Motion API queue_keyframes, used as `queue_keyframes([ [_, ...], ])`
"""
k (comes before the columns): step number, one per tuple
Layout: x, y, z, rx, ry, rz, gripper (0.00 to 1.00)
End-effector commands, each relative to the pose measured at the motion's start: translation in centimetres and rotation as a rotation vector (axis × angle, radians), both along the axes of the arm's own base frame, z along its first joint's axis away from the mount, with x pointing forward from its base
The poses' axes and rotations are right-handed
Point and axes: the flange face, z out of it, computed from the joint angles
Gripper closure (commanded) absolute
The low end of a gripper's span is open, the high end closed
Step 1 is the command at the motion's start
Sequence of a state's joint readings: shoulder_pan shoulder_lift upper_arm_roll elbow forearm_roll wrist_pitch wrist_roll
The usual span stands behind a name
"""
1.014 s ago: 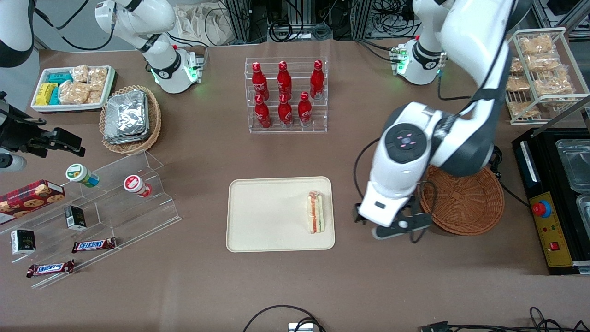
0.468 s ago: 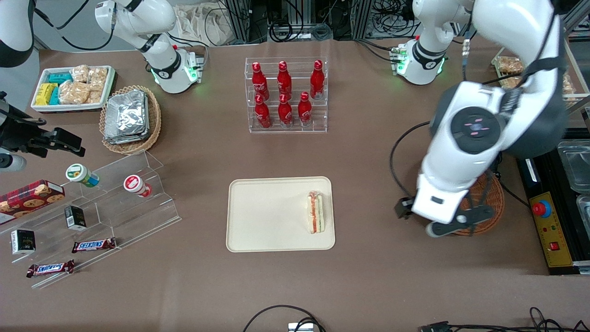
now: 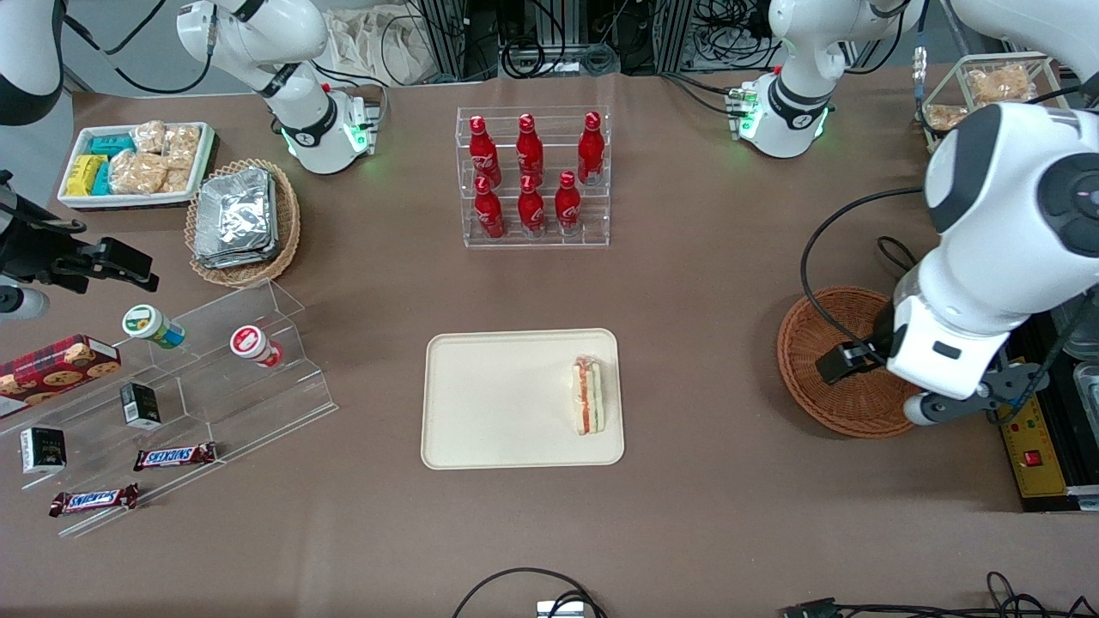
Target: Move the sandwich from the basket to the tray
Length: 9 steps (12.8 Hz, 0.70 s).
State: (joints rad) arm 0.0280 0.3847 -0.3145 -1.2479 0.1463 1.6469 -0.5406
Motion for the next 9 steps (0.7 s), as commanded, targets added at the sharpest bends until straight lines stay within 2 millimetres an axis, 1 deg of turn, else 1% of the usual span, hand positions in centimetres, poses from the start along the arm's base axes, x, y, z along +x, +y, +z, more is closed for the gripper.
queue_keyframes([
  [1,-2.3,3.6,1.8,0.003,0.012,-0.065,0.00],
  [2,-2.9,5.5,2.4,0.003,0.012,-0.080,0.00],
  [4,-4.9,8.8,3.8,-0.005,0.011,-0.144,0.00],
  [6,-7.1,11.5,4.7,0.008,0.031,-0.183,0.00],
  [7,-8.0,12.2,5.3,0.011,0.039,-0.194,0.00],
  [9,-9.7,12.4,7.1,0.014,0.055,-0.198,0.00],
])
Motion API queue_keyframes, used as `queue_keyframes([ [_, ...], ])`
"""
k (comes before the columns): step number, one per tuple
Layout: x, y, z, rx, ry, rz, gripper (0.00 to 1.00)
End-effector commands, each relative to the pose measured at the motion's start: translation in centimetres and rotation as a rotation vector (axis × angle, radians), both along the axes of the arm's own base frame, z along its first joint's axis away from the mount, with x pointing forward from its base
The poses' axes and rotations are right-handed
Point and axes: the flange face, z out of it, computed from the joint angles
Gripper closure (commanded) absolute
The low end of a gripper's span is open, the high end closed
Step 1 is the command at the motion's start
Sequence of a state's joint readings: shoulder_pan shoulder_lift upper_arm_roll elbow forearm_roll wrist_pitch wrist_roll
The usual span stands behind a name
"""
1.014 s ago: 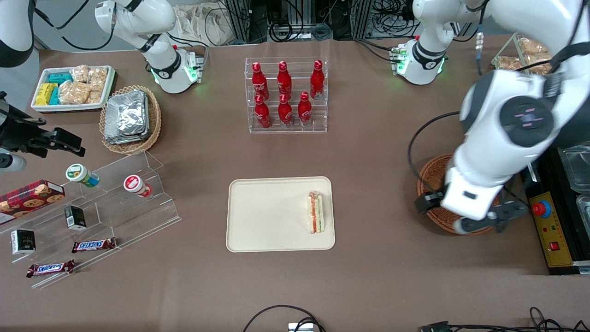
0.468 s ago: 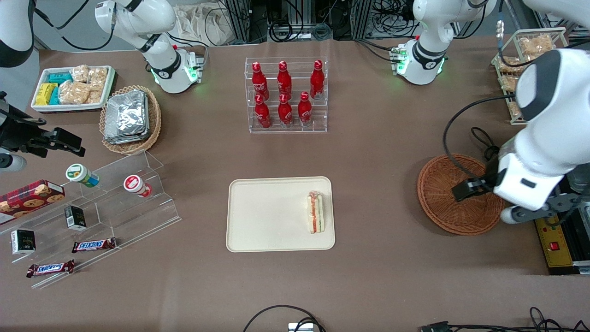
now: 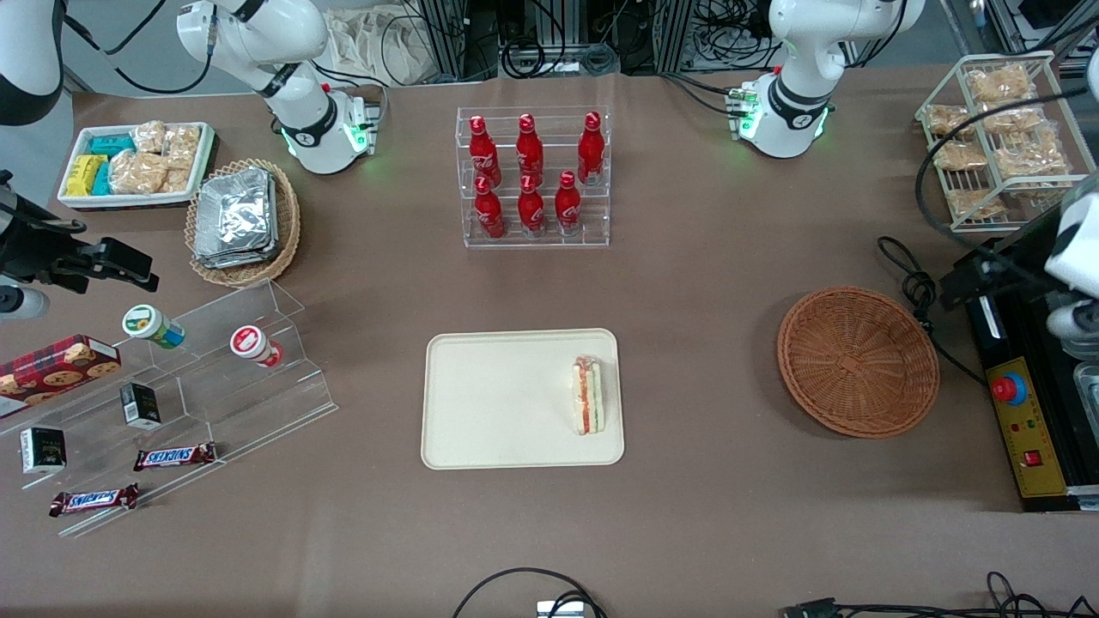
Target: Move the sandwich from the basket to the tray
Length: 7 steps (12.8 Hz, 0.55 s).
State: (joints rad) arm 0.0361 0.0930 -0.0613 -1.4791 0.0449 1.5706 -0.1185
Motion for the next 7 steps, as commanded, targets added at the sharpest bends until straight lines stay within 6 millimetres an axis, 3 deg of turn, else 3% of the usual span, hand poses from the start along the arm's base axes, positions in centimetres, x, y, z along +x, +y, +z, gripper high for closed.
queue_keyframes([
  [1,-3.0,-0.3,1.9,-0.008,0.015,-0.025,0.00],
  [7,-4.1,-0.6,2.9,-0.024,0.018,-0.023,0.00],
])
